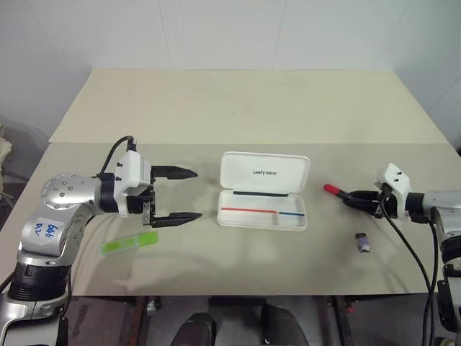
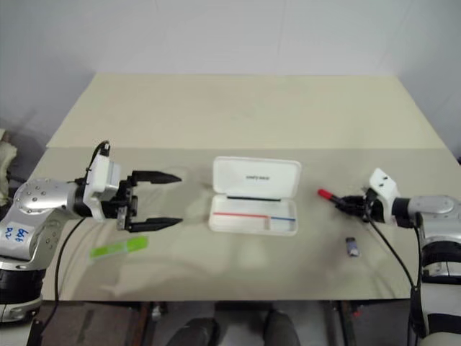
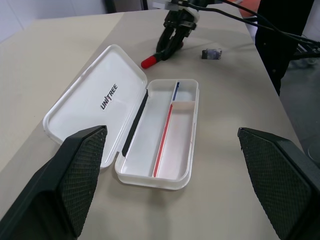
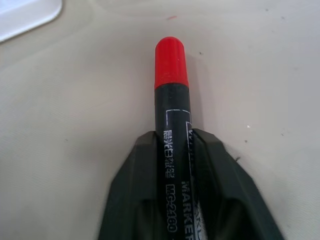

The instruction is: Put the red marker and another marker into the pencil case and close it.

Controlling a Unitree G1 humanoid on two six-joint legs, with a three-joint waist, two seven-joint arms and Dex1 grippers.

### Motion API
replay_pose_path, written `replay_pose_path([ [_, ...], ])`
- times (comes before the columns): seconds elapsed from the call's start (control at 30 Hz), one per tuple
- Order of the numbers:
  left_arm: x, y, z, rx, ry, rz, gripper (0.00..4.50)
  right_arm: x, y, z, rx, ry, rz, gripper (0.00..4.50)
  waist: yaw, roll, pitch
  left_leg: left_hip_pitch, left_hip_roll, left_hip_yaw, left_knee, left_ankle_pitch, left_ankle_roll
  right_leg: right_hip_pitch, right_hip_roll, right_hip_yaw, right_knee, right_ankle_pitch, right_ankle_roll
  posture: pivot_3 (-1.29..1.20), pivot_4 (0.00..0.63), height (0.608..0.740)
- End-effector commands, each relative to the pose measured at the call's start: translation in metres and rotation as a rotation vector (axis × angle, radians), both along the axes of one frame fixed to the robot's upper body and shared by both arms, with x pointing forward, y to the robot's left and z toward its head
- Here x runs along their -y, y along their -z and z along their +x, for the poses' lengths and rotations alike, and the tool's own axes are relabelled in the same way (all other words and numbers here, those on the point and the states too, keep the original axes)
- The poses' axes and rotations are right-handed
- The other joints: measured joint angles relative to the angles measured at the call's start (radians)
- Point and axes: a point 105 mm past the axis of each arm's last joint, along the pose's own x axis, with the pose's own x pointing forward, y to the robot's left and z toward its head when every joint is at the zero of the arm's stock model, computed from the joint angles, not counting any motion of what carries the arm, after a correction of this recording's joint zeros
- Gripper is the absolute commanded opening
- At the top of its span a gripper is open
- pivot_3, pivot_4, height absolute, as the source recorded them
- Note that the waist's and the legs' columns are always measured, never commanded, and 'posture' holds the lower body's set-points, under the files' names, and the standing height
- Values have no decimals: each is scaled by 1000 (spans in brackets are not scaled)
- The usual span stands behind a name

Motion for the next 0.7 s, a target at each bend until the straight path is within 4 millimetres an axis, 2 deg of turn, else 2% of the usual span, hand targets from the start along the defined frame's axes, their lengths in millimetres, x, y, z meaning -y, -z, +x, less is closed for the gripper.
replay_pose_path([
  [0.03,-2,-6,-2,43,-15,-14,4500,-10,-26,10,123,-27,4,585,-1,0,0,0,0,0,0,0,0,0,0,0,0,0,0,0,150,740],
  [0.2,-3,0,0,36,-35,-22,4500,-18,-64,16,277,-44,15,585,-1,1,0,1,0,0,-1,0,0,-1,0,0,1,0,0,0,150,740],
  [0.37,-6,5,1,31,-66,-34,4500,-32,-104,11,411,-91,28,585,3,1,0,0,0,-1,-1,-1,-1,-1,0,0,1,0,0,0,150,740],
  [0.47,-8,12,1,23,-83,-30,4500,-55,-129,4,486,-141,91,585,2,1,1,0,0,-1,-1,-1,-1,-2,0,0,1,0,0,0,150,740],
  [0.53,-9,15,1,19,-92,-34,4500,-69,-139,0,510,-161,155,585,2,1,1,0,0,-1,-1,-1,-1,-2,0,0,1,0,0,0,150,740],
  [0.7,-10,19,0,12,-115,-47,4500,-135,-128,-29,444,-360,246,585,4,0,0,-1,3,-2,-1,-1,-1,-2,0,-1,2,0,0,0,150,740],
])
